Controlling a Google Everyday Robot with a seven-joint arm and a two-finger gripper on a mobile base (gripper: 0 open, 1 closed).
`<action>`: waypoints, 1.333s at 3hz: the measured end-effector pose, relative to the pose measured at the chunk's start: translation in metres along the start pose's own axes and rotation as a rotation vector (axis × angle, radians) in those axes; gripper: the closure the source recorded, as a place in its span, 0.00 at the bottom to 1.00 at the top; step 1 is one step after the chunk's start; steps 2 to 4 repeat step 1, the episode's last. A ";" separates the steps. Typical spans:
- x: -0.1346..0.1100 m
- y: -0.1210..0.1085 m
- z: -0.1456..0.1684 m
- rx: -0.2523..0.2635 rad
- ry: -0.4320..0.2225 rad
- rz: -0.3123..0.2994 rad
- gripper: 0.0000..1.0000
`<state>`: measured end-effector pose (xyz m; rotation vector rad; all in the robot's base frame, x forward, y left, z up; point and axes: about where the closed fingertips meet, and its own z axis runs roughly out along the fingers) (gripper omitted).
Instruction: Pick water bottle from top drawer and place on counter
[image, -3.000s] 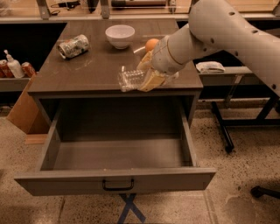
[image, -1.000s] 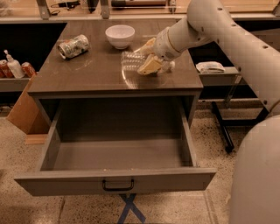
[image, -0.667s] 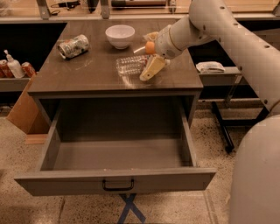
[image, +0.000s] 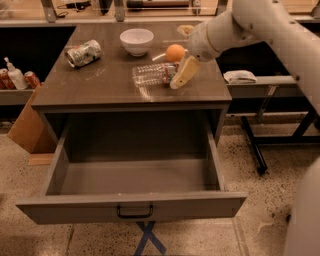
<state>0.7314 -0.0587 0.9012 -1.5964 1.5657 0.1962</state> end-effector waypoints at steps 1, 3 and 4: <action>0.006 0.003 -0.040 0.074 0.005 0.018 0.00; 0.006 0.003 -0.040 0.074 0.005 0.018 0.00; 0.006 0.003 -0.040 0.074 0.005 0.018 0.00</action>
Offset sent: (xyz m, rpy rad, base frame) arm 0.0000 0.0000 0.0000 0.0000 0.0000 0.0000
